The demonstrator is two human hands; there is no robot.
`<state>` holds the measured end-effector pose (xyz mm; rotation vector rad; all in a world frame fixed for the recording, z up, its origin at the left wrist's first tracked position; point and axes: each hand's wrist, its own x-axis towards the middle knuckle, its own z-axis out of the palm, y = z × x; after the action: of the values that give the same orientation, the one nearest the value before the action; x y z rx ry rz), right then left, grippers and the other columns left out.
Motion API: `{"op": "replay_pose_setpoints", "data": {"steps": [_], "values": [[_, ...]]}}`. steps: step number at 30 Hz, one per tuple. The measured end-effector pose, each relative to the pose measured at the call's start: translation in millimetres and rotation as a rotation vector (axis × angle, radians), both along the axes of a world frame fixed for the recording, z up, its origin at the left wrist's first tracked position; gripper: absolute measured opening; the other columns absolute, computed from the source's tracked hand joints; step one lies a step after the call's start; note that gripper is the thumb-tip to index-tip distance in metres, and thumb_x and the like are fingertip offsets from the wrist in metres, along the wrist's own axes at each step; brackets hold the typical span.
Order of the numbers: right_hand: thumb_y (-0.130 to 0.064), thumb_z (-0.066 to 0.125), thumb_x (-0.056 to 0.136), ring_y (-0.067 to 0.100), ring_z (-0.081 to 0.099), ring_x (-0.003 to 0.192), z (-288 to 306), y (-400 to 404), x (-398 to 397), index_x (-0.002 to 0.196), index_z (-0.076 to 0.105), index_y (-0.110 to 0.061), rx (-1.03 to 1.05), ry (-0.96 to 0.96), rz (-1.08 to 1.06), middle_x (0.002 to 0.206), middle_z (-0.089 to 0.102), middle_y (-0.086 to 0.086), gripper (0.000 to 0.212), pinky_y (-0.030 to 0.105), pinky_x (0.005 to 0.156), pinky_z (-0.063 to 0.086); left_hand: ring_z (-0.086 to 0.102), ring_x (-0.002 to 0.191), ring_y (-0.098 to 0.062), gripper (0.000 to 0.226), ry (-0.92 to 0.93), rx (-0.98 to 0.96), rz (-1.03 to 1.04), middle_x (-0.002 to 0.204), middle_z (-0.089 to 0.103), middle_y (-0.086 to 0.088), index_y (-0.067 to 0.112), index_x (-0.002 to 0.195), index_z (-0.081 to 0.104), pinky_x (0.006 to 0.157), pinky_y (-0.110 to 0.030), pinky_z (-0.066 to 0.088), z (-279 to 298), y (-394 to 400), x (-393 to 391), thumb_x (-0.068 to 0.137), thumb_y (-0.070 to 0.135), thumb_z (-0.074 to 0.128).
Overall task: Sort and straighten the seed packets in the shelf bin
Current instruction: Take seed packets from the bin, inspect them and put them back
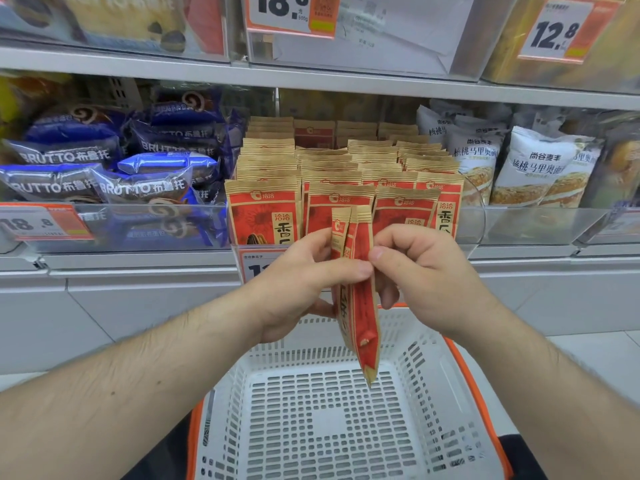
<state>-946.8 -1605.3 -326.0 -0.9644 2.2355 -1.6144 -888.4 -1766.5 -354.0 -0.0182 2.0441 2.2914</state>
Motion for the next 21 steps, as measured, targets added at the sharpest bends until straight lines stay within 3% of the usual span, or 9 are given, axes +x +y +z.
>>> {"op": "replay_pose_setpoints", "data": {"steps": [4,7,17,21], "values": [[-0.017,0.055,0.081,0.015,0.051,0.039,2.6,-4.7,4.0,0.062,0.063,-0.015,-0.143,-0.239,0.068,0.052,0.06,0.004,0.021,0.023,0.041,0.043,0.067,0.08,-0.025,0.033,-0.015,0.142,-0.2,0.09,0.068,-0.017,0.016,0.098,0.067,0.07,-0.039,0.054,3.5,-2.0,1.5,0.071,0.034,0.065],[-0.017,0.055,0.079,0.014,0.048,0.036,0.9,-6.1,4.2,0.059,0.065,-0.017,-0.176,-0.313,0.091,0.051,0.058,0.006,0.022,0.021,0.038,0.04,0.066,0.077,-0.026,0.024,-0.023,0.214,-0.262,0.087,0.069,-0.019,0.016,0.085,0.071,0.073,-0.041,0.053,2.3,-3.0,1.5,0.071,0.033,0.061],[-0.018,0.055,0.079,0.015,0.046,0.036,-1.4,-6.1,3.7,0.057,0.066,-0.02,-0.19,-0.342,0.107,0.051,0.057,0.007,0.025,0.021,0.037,0.037,0.068,0.078,-0.027,0.026,-0.024,0.249,-0.283,0.089,0.069,-0.02,0.014,0.086,0.07,0.072,-0.041,0.055,-0.1,-3.2,0.6,0.071,0.033,0.061],[-0.013,0.061,0.091,0.015,0.049,0.038,-0.2,-2.7,0.1,0.063,0.065,-0.017,-0.149,-0.237,0.088,0.052,0.058,0.006,0.029,0.024,0.039,0.04,0.07,0.078,-0.024,0.029,-0.016,0.195,-0.18,0.088,0.07,-0.016,0.017,0.089,0.069,0.065,-0.039,0.056,1.6,-3.7,0.8,0.067,0.035,0.067]]}}
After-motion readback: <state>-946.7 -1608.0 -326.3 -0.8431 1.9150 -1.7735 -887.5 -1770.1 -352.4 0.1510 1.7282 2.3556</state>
